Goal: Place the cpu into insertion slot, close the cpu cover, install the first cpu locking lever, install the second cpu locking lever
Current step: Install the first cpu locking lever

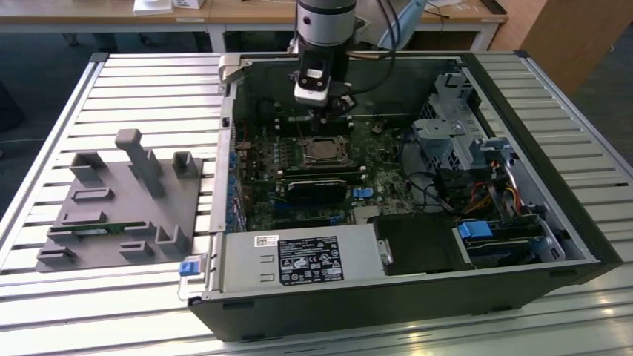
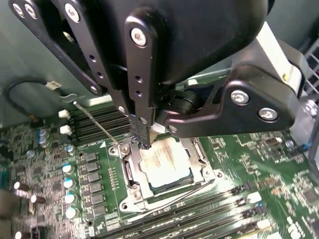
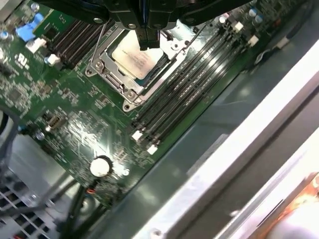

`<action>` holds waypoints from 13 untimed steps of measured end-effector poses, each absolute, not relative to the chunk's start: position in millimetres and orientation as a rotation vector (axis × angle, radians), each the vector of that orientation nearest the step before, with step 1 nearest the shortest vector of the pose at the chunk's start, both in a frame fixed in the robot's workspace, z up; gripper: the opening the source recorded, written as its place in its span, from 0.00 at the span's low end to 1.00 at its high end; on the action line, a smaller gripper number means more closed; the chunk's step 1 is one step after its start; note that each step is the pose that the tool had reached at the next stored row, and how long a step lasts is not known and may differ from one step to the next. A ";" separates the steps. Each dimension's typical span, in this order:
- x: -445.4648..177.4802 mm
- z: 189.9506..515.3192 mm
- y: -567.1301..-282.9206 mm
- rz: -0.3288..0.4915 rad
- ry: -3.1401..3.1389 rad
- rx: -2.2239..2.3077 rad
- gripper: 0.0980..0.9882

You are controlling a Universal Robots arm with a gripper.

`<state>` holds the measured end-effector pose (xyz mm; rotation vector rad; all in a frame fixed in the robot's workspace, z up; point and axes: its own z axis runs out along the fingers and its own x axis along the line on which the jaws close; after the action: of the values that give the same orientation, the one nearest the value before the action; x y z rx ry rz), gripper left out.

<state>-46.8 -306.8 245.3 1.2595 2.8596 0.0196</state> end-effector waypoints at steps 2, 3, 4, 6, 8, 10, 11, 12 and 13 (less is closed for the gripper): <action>-46.8 245.3 -306.8 0.020 2.882 1.208 0.01; -46.8 245.3 -306.8 0.020 2.892 1.184 0.01; -46.8 245.3 -306.8 0.021 2.902 1.159 0.01; -46.8 245.3 -306.8 0.021 2.921 1.111 0.01; -46.8 245.3 -306.8 0.021 2.938 1.067 0.01; -46.8 245.2 -306.8 0.022 2.954 1.023 0.01; -46.8 245.2 -306.8 0.022 2.962 0.999 0.01; -46.8 245.2 -306.8 0.022 2.970 0.976 0.01; -46.8 245.2 -306.8 0.022 2.977 0.953 0.01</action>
<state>-46.8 -306.8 245.2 0.9527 2.9774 0.0223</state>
